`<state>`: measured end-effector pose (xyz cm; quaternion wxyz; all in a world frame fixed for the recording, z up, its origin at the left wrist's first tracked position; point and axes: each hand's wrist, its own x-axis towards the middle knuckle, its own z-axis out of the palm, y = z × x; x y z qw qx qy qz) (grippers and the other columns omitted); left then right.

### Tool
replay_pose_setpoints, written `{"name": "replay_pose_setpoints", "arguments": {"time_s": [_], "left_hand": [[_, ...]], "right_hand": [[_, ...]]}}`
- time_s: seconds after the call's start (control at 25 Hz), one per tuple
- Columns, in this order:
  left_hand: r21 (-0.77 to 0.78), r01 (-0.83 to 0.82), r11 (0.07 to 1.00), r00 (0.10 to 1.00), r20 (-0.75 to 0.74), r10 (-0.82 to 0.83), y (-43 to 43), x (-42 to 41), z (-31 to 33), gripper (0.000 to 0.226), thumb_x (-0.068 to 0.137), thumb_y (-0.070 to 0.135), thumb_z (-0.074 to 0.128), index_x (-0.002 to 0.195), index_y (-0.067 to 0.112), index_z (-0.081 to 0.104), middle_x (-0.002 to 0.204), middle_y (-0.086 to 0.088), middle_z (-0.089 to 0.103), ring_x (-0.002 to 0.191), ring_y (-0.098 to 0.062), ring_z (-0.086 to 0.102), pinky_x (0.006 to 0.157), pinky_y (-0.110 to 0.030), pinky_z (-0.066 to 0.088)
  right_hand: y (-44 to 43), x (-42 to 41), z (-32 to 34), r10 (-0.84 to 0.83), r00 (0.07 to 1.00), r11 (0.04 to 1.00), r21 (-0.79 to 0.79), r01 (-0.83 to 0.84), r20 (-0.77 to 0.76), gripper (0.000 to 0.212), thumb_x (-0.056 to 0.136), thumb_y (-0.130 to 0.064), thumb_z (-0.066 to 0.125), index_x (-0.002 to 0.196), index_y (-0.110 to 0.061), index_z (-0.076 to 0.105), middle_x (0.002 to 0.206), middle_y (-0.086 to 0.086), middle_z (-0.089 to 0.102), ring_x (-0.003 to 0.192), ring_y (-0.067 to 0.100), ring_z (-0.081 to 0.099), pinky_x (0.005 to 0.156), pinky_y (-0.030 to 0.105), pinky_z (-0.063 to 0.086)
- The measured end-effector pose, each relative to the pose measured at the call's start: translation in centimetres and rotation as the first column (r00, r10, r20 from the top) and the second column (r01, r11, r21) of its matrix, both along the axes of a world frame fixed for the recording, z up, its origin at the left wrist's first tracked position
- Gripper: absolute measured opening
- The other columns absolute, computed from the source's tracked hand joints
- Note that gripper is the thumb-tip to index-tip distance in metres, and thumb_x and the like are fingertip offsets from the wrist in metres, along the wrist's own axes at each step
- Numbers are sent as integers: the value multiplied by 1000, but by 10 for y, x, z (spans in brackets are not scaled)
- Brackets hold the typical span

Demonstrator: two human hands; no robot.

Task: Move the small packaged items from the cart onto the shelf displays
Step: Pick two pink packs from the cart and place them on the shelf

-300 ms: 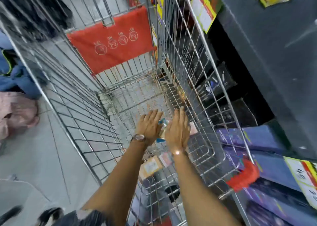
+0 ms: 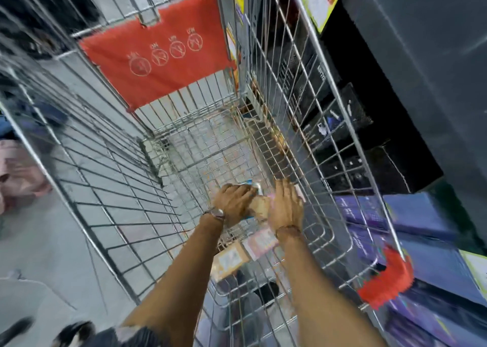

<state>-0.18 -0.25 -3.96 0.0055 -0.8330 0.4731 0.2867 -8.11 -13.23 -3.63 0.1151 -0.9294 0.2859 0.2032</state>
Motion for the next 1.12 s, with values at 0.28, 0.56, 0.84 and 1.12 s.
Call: {"name": "replay_pose_setpoints", "arguments": {"time_s": [0.28,0.56,0.84,1.12], "left_hand": [[182,-695,695,718,122,686,52,14,4,44,91,36,48,122,6,39,124,-16,49,104,-32,56,93,-45,43],[49,-190,981,970,-147,195,-11,-71,9,66,80,57,54,128,16,35,124,-9,49,107,-26,50,91,-40,46],[-72,-478,875,862,-231,452,-1,-73,6,63,80,54,47,126,13,32,115,-8,54,93,-20,53,71,-32,54],[-59,-809,585,548,-437,713,-12,-14,4,56,92,42,36,137,8,35,131,-18,40,105,-27,51,84,-31,47]], "right_hand": [[-22,-2,2,361,922,928,-44,-370,-138,39,88,-6,56,126,-11,47,130,11,47,121,27,45,101,36,40],[1,-7,10,29,999,999,22,-28,-45,32,90,-17,61,115,-9,43,122,13,46,97,25,61,72,33,58],[-7,-23,2,-165,986,984,78,163,23,42,88,-24,63,122,-7,44,121,14,52,101,25,59,74,32,56],[-8,-23,-1,-552,832,785,296,544,-65,28,89,-8,59,113,1,47,112,24,62,97,36,63,76,40,55]]}}
